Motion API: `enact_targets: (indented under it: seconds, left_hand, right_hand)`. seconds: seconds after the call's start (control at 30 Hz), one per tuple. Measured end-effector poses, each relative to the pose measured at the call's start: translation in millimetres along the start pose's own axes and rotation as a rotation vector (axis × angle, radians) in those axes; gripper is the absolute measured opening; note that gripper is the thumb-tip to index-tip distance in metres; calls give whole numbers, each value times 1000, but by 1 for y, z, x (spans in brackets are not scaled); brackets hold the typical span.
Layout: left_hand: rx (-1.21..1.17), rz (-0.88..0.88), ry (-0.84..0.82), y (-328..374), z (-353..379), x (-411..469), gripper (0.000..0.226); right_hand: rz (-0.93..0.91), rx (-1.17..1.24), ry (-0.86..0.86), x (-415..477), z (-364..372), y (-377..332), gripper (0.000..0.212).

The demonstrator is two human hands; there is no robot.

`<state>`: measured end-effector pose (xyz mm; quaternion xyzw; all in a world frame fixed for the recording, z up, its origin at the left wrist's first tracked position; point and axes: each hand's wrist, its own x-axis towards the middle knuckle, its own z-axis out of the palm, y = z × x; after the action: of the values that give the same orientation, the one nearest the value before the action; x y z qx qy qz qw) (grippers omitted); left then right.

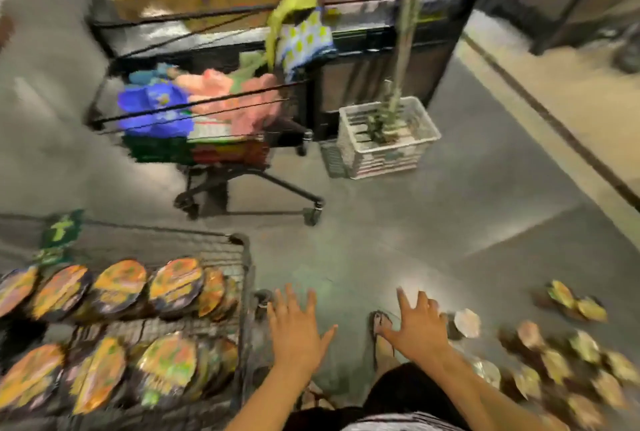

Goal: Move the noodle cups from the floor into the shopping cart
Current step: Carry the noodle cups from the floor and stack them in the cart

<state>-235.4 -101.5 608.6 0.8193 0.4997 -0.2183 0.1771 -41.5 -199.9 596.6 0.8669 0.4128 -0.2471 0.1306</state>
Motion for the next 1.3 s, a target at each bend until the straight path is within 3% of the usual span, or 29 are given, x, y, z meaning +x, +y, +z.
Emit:
enact_targets:
  seconds: [0.33, 0.67, 0.77, 0.97, 1.3]
  left_hand:
    - [242, 383, -58, 159, -13, 62, 83]
    - [499, 659, -78, 368, -21, 106, 85]
    - [556, 735, -82, 421, -21, 112, 85]
    - [714, 876, -81, 492, -15, 116, 87]
    - [1024, 1117, -122, 581, -3, 157, 85]
  right_hand:
    - [515, 407, -49, -11, 29, 151, 94]
    - [816, 735, -150, 8, 59, 319, 104]
    - [889, 790, -145, 1, 44, 355, 95]
    - [1033, 953, -98, -4, 51, 401, 90]
    - [1305, 1194, -218, 12, 84, 418, 91]
